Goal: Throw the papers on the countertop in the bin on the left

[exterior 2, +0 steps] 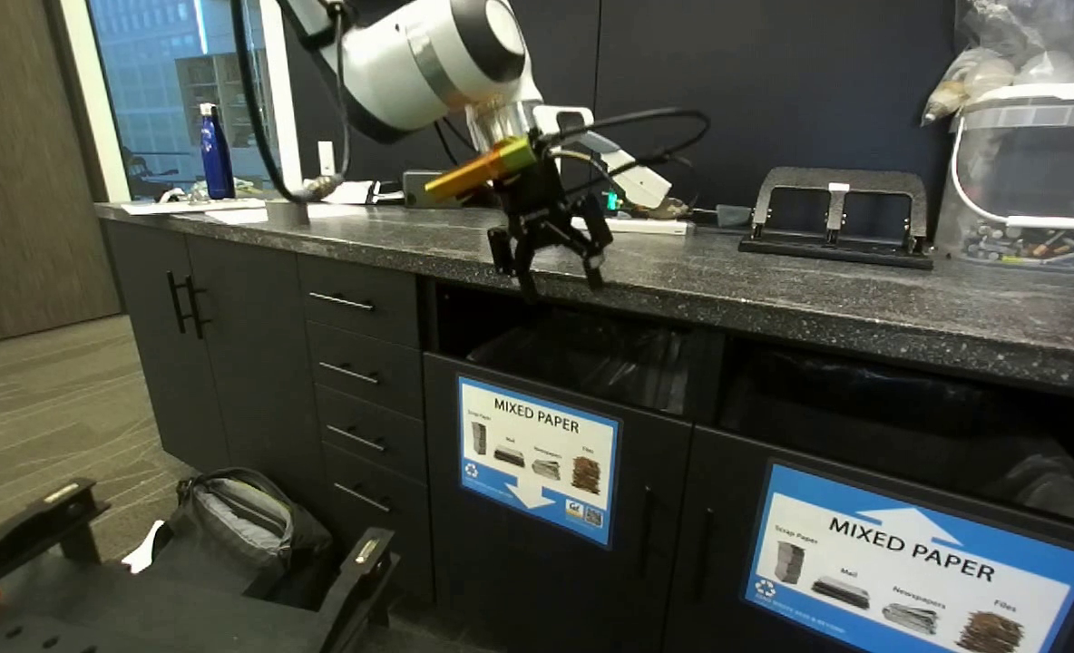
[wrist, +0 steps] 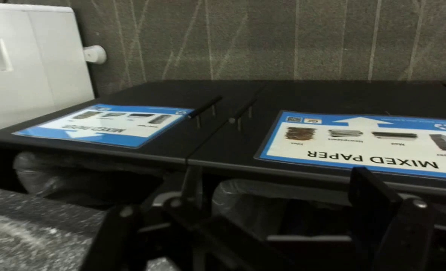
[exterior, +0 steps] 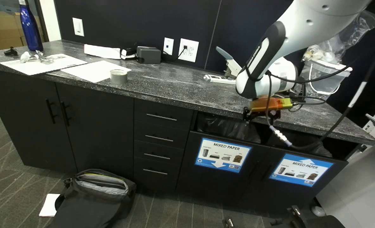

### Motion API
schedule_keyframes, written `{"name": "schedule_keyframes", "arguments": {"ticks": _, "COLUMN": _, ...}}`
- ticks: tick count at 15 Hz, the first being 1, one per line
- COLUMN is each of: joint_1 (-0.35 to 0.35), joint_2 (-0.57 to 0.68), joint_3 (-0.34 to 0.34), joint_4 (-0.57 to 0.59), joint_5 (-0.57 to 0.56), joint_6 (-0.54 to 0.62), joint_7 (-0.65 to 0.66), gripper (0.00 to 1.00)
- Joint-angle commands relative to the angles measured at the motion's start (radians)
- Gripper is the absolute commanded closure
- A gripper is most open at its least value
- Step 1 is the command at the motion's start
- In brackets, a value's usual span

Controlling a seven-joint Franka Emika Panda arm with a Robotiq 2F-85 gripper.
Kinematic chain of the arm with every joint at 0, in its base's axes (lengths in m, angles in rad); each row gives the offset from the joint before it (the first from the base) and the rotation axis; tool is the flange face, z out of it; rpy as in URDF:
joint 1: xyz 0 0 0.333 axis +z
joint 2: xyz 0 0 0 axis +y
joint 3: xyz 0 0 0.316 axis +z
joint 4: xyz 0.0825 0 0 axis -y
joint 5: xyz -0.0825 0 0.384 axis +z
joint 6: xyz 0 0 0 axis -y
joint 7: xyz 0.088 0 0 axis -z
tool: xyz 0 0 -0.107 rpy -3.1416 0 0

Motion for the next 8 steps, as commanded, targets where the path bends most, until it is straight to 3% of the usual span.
{"name": "schedule_keyframes", "arguments": {"ticks": 1, "joint_1": 0.104, "joint_2": -0.215, "joint_3": -0.106, "joint_4": -0.028, "joint_5": -0.163, "joint_6": -0.17, "joint_7": 0.062, "gripper": 0.0}}
{"name": "schedule_keyframes", "arguments": {"ticks": 6, "joint_1": 0.228, "joint_2": -0.499, "joint_3": -0.212, "joint_4": 0.02, "joint_5": -0.352, "joint_6": -0.413, "joint_7": 0.15, "gripper": 0.0}}
{"name": "schedule_keyframes", "arguments": {"ticks": 8, "joint_1": 0.266, "joint_2": -0.626, "joint_3": -0.222, "joint_4": 0.028, "joint_5": -0.455, "joint_6": -0.497, "joint_7": 0.22, "gripper": 0.0}}
